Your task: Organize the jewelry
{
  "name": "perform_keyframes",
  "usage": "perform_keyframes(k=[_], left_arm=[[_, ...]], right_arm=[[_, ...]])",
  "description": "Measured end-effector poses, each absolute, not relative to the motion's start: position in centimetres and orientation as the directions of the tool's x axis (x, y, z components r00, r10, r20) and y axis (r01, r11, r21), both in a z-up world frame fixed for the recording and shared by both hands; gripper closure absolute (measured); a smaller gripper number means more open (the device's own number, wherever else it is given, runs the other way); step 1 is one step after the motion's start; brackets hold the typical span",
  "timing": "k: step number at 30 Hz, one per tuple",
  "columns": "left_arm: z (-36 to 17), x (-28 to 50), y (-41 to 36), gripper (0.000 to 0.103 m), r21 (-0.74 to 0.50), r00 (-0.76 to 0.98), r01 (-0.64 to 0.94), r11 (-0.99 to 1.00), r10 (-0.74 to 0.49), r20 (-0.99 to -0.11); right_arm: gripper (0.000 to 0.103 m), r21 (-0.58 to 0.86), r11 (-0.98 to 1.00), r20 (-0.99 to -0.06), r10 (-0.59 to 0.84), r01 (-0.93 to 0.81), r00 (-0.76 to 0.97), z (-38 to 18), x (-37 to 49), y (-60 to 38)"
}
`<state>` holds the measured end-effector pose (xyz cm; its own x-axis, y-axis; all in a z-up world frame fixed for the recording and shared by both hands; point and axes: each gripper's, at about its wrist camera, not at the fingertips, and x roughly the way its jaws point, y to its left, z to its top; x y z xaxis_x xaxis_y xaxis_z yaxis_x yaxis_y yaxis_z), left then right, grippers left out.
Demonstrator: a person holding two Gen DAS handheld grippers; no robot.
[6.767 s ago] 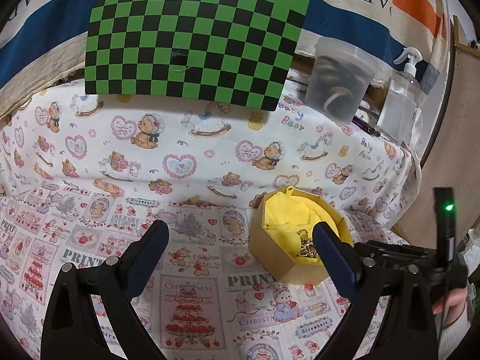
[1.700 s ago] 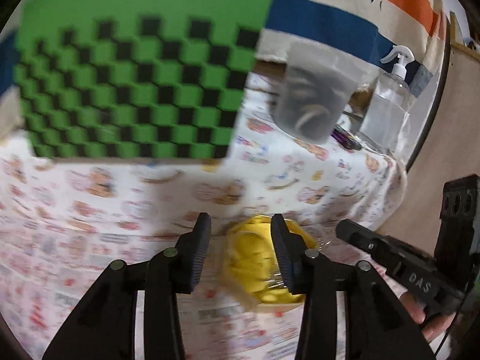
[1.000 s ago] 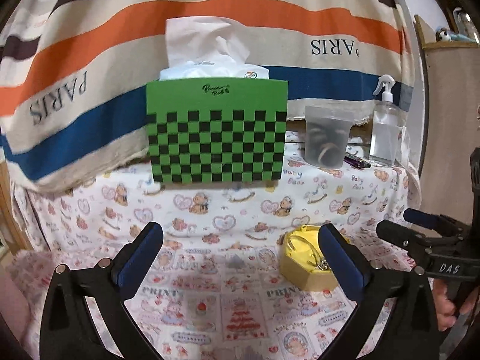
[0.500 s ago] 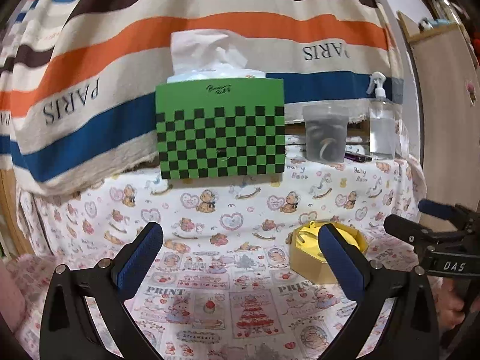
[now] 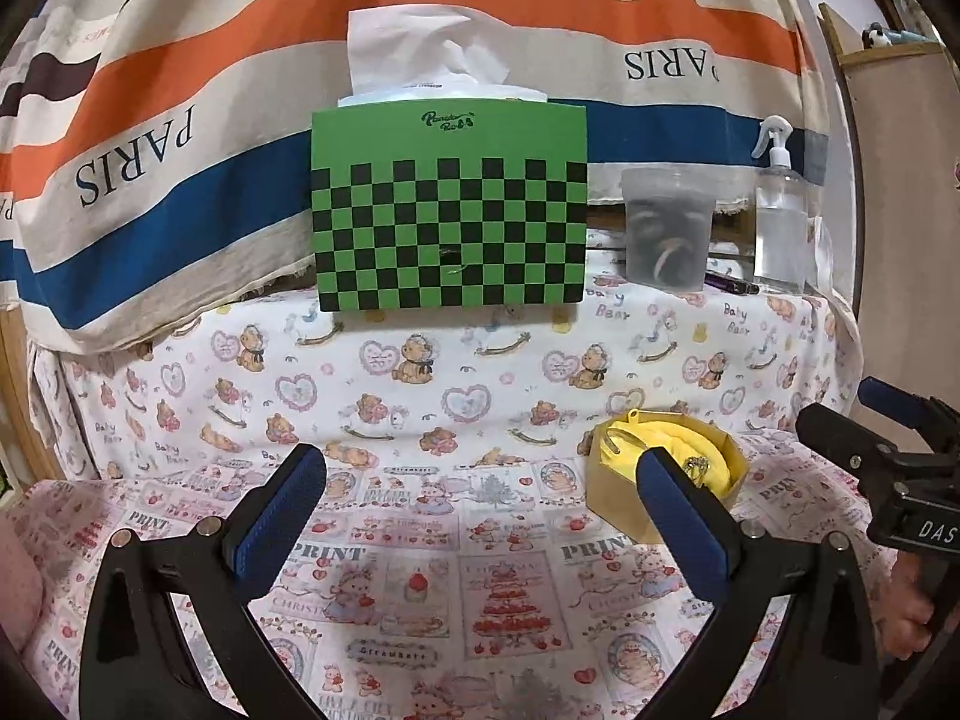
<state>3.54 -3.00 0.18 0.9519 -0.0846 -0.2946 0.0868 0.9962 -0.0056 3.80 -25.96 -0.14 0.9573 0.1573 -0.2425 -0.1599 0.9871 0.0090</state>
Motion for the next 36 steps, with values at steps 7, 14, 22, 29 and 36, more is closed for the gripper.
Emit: perform_keyframes(k=[7,14,22,29,36], left_arm=[[0.27,3.2,-2.87,0.0,-0.009,0.953,0.09,0.996,-0.089,-0.289],[0.26,3.17,-2.99,0.0,-0.005,0.953,0.08,0.997,-0.078,-0.294],[0.22,3.36,-2.87,0.0,-0.011,0.95,0.077,0.997,-0.077,-0.303],[0.19,3.47,-2.74,0.0,-0.009,0.949,0.078,0.997,-0.077,-0.305],[0.15,3.52,-2.71,0.0,-0.01,0.949,0.079,0.997,-0.078,-0.307]], right_arm=[[0.0,0.005,0.987,-0.245,0.156,-0.16,0.957,-0.14,3.89,-25.84],[0.0,0.001,0.988,-0.244,0.152,-0.157,0.958,-0.17,3.9,-25.81],[0.0,0.007,0.988,-0.248,0.151,-0.154,0.957,-0.2,3.93,-25.89],[0.0,0.005,0.988,-0.248,0.151,-0.154,0.957,-0.21,3.96,-25.98],[0.0,0.003,0.988,-0.249,0.151,-0.155,0.957,-0.23,3.95,-25.87]])
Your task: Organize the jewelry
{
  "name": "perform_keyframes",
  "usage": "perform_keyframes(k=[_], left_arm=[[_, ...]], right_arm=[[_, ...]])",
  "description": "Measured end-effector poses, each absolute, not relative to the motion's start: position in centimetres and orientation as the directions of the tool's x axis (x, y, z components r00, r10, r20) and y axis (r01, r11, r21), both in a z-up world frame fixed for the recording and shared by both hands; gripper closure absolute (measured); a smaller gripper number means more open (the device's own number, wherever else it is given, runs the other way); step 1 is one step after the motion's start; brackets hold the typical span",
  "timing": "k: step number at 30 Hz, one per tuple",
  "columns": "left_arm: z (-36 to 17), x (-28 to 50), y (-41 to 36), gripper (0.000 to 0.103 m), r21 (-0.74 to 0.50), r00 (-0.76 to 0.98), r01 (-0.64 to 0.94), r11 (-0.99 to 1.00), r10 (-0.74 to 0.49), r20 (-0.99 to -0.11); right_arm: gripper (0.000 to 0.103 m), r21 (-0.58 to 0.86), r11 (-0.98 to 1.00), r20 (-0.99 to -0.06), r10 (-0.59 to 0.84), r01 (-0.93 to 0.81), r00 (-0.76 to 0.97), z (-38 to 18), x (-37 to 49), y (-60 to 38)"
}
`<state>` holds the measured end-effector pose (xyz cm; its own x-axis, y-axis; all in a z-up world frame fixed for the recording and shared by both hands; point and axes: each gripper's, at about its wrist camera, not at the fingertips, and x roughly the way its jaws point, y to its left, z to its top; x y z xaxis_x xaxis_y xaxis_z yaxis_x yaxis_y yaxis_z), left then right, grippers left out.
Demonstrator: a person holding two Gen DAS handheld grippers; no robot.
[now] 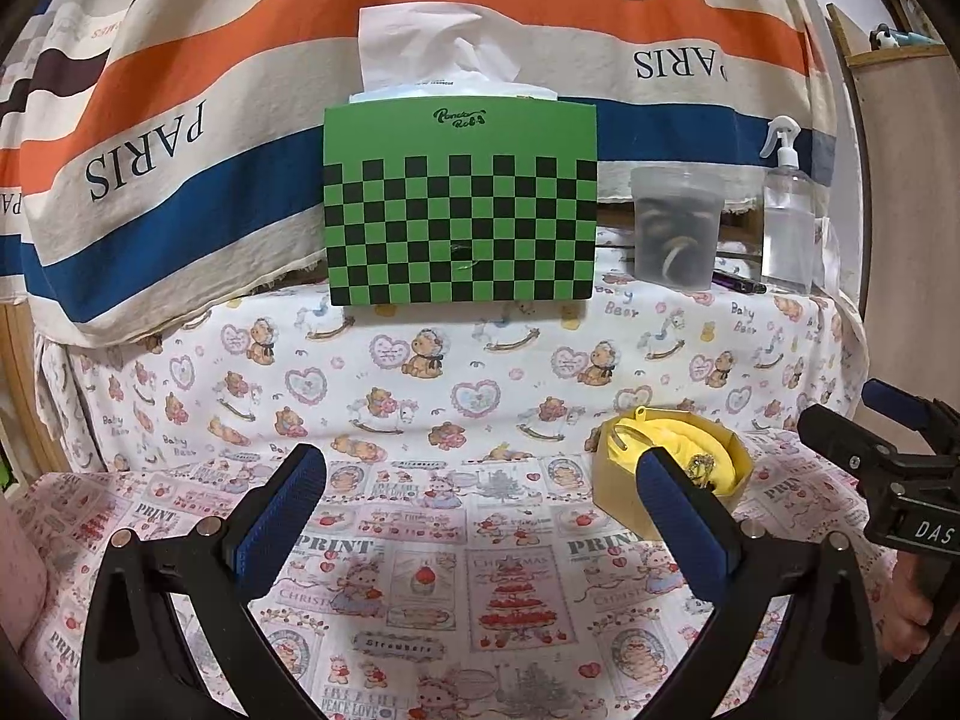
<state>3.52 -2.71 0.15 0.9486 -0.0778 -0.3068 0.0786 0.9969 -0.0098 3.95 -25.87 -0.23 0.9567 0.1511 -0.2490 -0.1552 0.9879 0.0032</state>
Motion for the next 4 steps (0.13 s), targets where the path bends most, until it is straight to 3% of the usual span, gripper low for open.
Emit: perform_keyframes(k=[4], left_arm=[[0.13,3.61,-2.69,0.0,-0.014,0.946,0.081,0.997,-0.081,-0.313]], right_arm=[[0.0,-0.001,0.987,-0.257,0.157,-0.163,0.953,-0.3,4.05,-25.83]])
